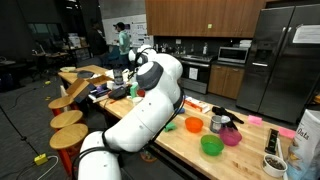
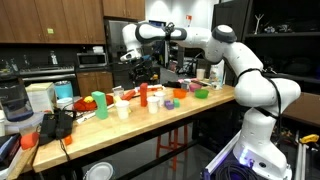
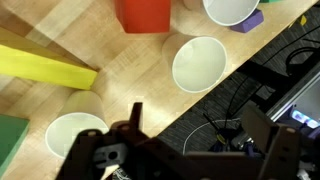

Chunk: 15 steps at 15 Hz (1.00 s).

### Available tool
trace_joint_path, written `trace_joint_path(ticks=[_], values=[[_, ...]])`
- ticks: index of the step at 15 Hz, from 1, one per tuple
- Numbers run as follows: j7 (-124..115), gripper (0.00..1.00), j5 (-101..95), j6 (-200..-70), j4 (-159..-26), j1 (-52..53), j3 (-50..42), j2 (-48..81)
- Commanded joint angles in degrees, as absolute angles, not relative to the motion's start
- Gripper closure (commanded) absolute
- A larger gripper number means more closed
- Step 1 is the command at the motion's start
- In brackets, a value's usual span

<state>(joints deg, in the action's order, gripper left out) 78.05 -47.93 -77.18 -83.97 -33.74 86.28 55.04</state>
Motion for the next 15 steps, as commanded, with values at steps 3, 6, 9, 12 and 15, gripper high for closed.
trace_joint_path(ticks=[3, 6, 9, 12, 15], values=[[78.88, 0.0, -37.87, -91.33, -95.13, -37.57, 80.0, 44.09], [80.12, 0.0, -32.18, -97.3, -98.66, -37.07, 76.13, 39.28], [83.22, 0.0, -26.6, -100.92, -101.02, -35.68, 71.66, 33.71], [87.45, 0.0, -20.99, -102.17, -102.6, -33.83, 66.7, 27.48], [95.09, 0.0, -17.75, -98.2, -101.74, -29.87, 59.49, 20.66]])
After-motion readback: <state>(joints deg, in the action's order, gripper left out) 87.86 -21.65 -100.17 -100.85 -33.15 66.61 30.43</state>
